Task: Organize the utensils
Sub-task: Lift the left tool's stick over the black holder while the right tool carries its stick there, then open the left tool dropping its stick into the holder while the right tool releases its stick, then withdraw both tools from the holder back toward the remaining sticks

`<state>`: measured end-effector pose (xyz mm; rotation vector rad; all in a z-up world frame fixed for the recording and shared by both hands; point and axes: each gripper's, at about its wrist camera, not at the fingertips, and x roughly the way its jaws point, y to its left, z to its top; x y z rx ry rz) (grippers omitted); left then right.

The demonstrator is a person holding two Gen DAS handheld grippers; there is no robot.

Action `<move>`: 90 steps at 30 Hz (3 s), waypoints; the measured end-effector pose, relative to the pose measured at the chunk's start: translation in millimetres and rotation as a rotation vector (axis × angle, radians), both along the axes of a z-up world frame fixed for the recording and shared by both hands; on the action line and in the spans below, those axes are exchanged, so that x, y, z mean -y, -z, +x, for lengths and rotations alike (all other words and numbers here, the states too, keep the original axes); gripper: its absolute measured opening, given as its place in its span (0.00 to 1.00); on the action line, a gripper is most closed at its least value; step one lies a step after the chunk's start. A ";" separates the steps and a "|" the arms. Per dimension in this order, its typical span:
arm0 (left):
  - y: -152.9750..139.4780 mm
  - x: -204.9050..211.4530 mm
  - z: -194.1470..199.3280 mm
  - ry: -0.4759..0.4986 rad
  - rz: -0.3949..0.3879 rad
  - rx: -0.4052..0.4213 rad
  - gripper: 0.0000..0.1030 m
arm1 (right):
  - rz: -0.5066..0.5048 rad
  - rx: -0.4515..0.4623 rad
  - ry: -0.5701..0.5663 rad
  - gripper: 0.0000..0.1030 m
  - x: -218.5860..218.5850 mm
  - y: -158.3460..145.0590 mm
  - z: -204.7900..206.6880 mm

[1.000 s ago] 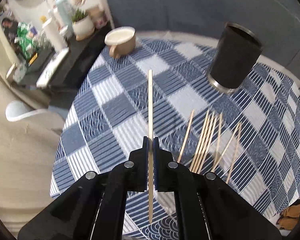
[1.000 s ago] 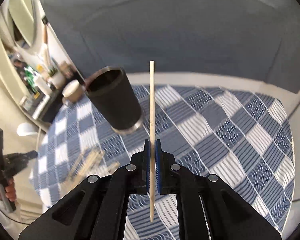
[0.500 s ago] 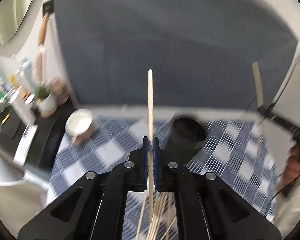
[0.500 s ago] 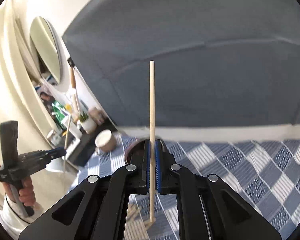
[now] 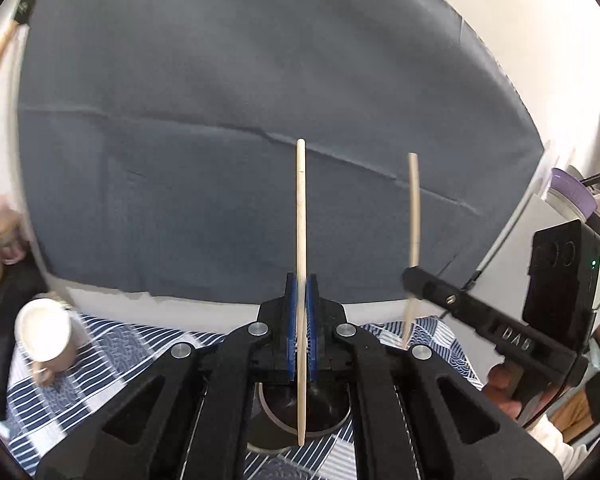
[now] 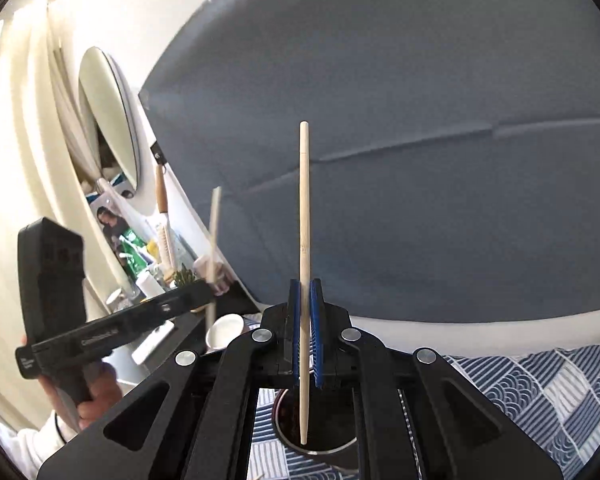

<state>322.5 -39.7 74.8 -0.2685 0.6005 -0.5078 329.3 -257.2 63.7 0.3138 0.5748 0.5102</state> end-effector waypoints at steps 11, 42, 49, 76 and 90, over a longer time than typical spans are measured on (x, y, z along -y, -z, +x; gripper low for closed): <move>50.2 14.3 27.4 0.102 -0.117 -0.028 0.04 | -0.021 -0.086 -0.018 0.05 -10.4 57.3 21.6; 27.1 -17.9 -110.2 -0.083 0.105 0.000 0.83 | -0.083 -0.060 0.035 0.86 18.3 27.6 -90.0; 53.1 -38.3 -154.4 -0.155 0.118 -0.109 0.91 | -0.114 -0.094 0.001 0.86 9.8 36.9 -122.5; 177.9 -81.6 -175.6 0.015 0.320 -0.407 0.91 | -0.237 -0.392 0.149 0.86 -32.9 139.2 -180.6; 222.8 -71.8 -147.5 0.162 0.431 -0.503 0.91 | -0.340 -0.577 0.274 0.86 -56.0 210.0 -203.2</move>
